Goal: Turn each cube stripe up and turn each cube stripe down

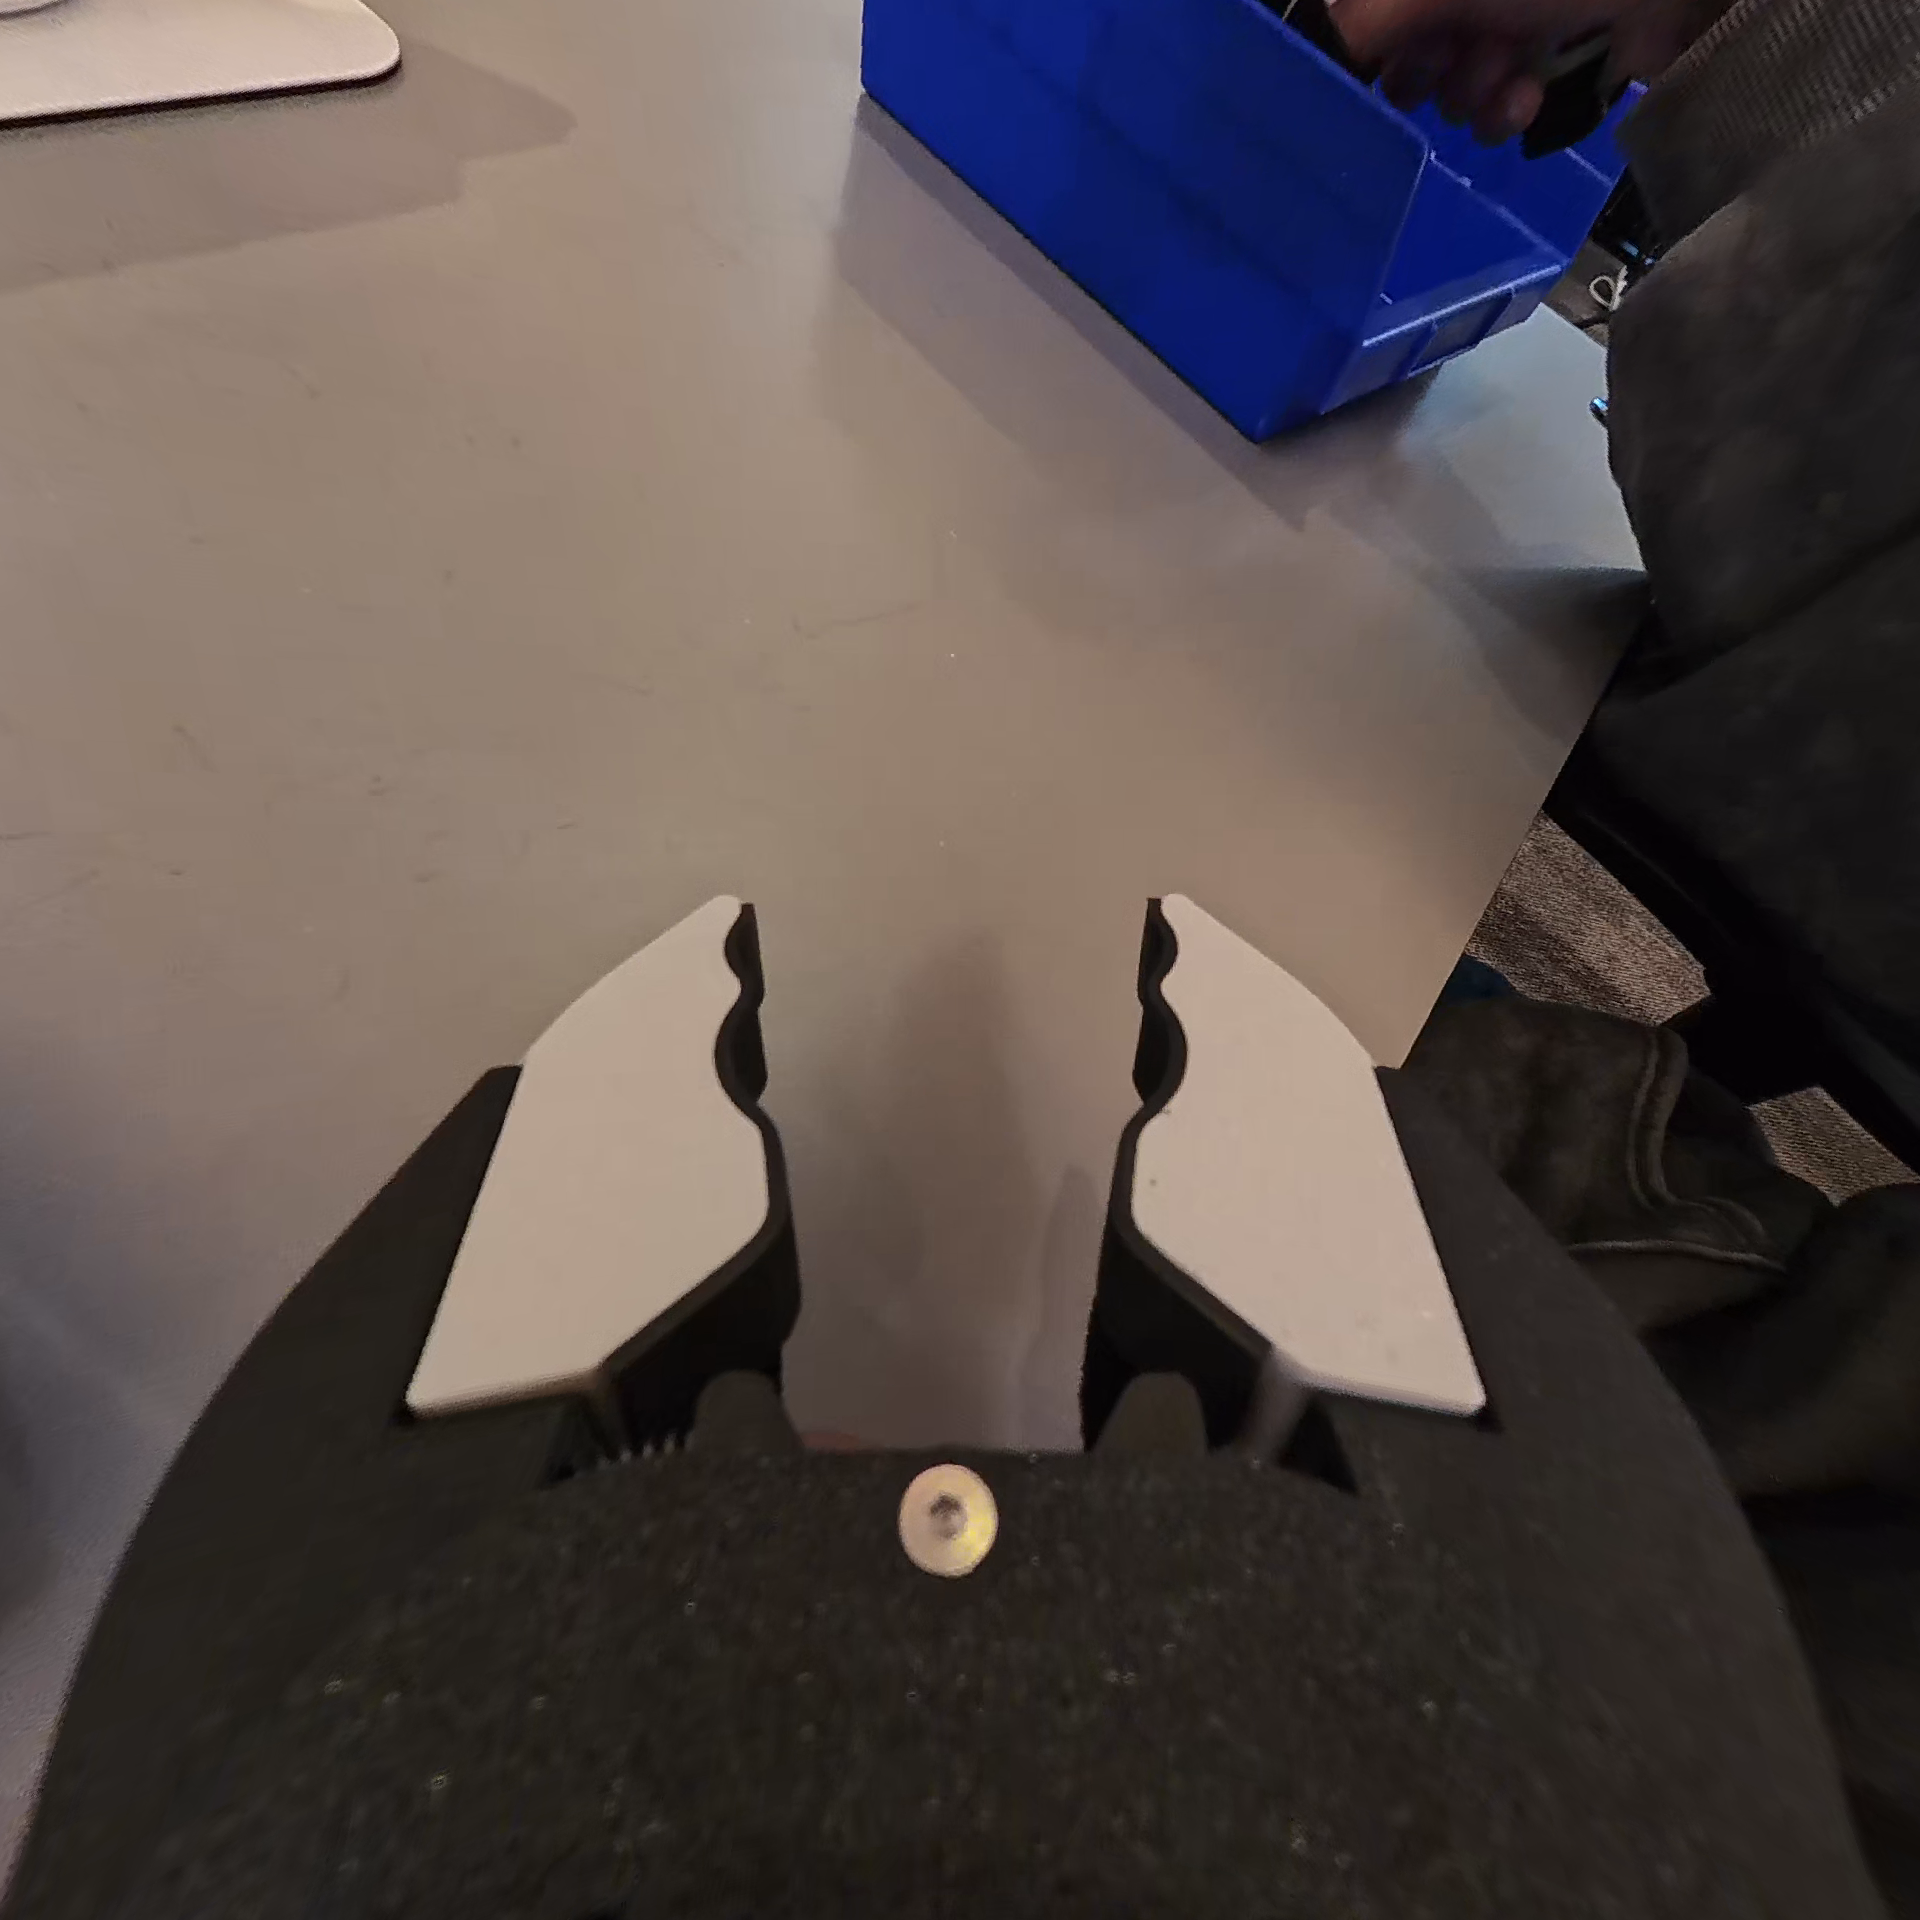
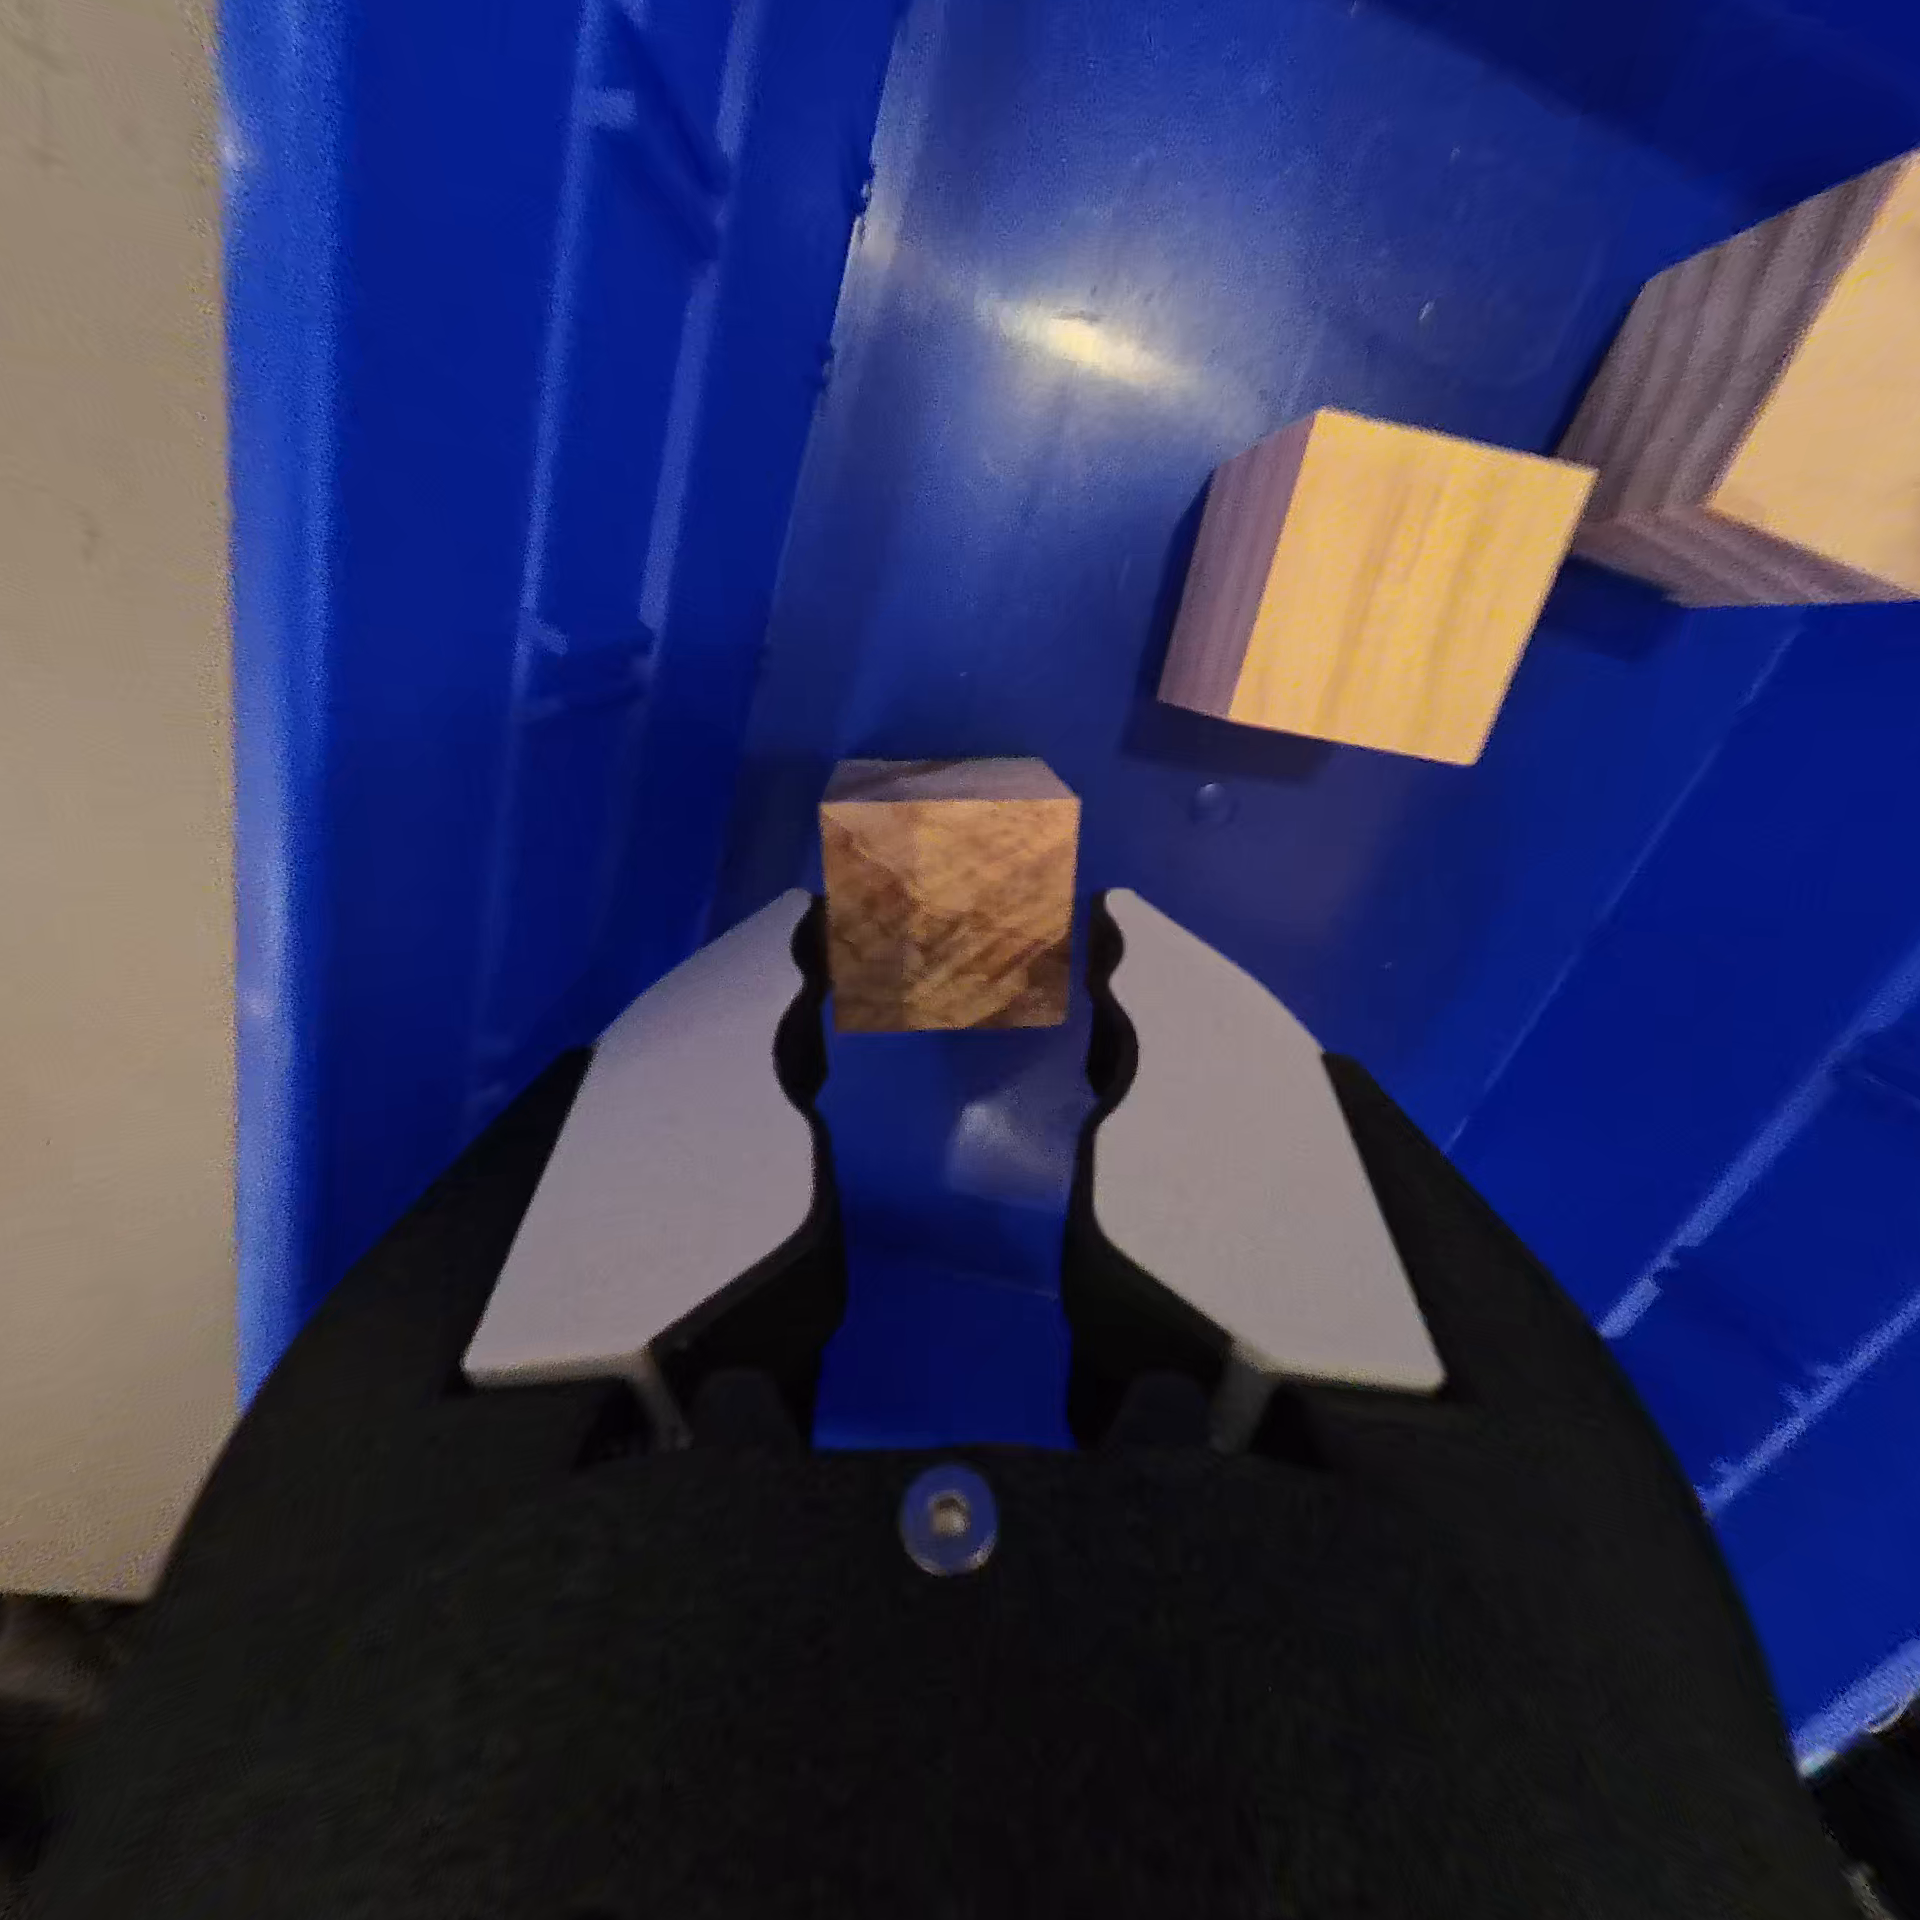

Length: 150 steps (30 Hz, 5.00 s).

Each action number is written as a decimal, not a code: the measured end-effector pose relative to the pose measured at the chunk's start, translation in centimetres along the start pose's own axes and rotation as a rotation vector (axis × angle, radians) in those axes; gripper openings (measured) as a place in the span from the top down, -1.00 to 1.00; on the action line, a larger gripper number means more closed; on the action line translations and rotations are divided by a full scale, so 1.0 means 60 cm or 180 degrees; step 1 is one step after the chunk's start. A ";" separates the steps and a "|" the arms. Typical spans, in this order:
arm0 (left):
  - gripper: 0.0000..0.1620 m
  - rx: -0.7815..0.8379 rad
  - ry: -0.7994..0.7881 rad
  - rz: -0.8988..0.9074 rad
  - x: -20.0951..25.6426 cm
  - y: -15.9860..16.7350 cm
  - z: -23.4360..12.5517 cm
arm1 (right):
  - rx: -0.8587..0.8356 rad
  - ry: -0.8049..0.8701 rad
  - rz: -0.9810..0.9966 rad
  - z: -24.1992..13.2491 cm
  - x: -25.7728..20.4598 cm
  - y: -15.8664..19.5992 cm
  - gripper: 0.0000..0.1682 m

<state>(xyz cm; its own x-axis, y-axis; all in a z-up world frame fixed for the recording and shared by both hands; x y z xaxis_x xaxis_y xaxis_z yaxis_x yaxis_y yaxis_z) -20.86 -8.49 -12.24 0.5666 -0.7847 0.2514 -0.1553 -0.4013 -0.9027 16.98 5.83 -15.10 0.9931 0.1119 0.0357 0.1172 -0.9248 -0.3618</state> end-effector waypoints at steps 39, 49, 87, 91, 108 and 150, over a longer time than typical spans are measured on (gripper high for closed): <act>0.13 -0.1644 -0.2523 -0.1043 -0.439 -0.130 -0.135 | 0.3237 -0.2353 -0.1392 -0.173 -0.466 0.151 0.39; 0.30 -0.2020 -0.2422 -0.1443 -0.488 -0.067 -0.073 | 0.3061 -0.2445 -0.1356 -0.159 -0.474 0.158 0.40; 0.48 0.0604 0.1895 -0.1667 0.000 -0.210 0.098 | 0.2220 -0.5149 0.1131 -0.206 -0.481 0.007 0.44; 0.48 0.0447 0.1878 -0.1745 0.001 -0.196 0.097 | 0.2217 -0.5026 0.0989 -0.199 -0.480 0.015 0.44; 0.17 0.0357 -0.0232 -0.0207 -0.037 -0.032 -0.012 | 0.3129 -0.2991 -0.0006 -0.283 -0.322 -0.016 0.46; 0.19 -0.0027 -0.0092 -0.0071 -0.008 0.002 0.003 | 0.3410 -0.3052 -0.0543 -0.267 -0.362 0.070 0.31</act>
<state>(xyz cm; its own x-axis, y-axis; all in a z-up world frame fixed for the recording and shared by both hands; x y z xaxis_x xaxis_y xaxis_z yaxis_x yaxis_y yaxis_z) -21.00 -8.07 -12.50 0.5931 -0.7616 0.2612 -0.1491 -0.4227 -0.8939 -3.97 -6.30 -2.50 0.5304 0.7844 -0.3216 -0.2573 -0.2125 -0.9427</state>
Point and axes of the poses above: each gripper's, where its closed fingertips meet, z out along the fingers, y out of its underside, x = y × z across the jaws, the point moved 2 cm from there along -z, back along the fingers, and after that the axes turned 11 degrees about x, right-handed, at the moved point
